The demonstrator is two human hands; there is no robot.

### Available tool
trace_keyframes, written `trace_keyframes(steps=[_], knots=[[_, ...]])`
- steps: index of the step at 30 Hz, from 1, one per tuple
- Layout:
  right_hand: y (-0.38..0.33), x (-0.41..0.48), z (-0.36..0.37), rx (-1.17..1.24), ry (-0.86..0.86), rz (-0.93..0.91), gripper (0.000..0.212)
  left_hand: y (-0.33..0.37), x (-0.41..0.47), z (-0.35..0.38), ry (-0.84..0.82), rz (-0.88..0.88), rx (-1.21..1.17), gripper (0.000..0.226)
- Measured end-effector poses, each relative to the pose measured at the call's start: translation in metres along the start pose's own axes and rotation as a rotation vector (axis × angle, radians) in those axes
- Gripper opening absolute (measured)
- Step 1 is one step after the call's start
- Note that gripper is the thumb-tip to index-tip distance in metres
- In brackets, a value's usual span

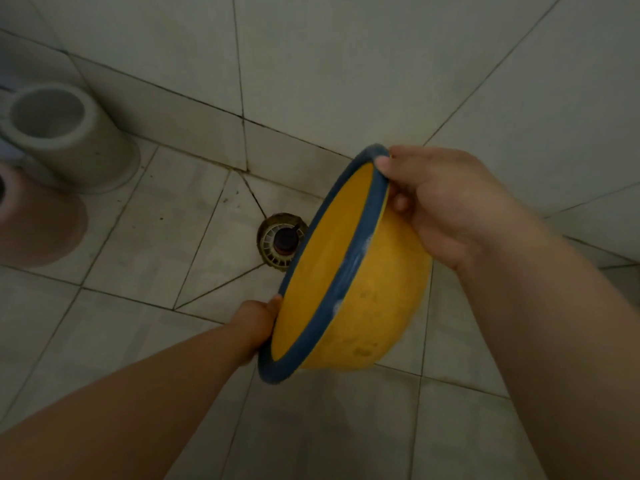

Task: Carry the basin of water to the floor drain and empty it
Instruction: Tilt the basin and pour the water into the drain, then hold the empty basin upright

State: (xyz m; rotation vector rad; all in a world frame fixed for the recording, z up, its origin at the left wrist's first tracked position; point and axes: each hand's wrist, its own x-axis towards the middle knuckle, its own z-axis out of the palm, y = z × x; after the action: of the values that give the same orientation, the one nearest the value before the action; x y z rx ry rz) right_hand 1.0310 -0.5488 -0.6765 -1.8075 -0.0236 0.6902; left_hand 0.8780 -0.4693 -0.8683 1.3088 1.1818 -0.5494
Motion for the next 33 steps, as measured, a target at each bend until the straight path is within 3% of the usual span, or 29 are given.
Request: trace_keyframes(steps=[3,5,12,19,27,33], knots=[[0.012,0.0,-0.018,0.043,-0.039,0.037,0.011,-0.01,0.008,-0.004,0.066,0.013,-0.01,0.051],[0.022,0.003,-0.031,0.06,-0.05,0.055,0.021,-0.013,0.012,-0.005,0.074,0.026,-0.038,0.051],[0.061,0.002,-0.071,0.007,0.039,0.126,0.031,-0.012,0.011,-0.011,0.153,0.084,-0.014,0.048],[0.092,-0.002,-0.093,-0.027,0.072,0.17,0.037,-0.009,0.008,-0.025,0.22,0.28,-0.105,0.039],[0.12,-0.003,-0.114,0.05,0.172,0.247,0.035,0.006,-0.008,-0.025,0.112,0.345,-0.494,0.022],[0.149,-0.004,-0.145,0.083,0.269,0.35,0.035,0.017,-0.019,-0.012,0.014,0.377,-0.554,0.02]])
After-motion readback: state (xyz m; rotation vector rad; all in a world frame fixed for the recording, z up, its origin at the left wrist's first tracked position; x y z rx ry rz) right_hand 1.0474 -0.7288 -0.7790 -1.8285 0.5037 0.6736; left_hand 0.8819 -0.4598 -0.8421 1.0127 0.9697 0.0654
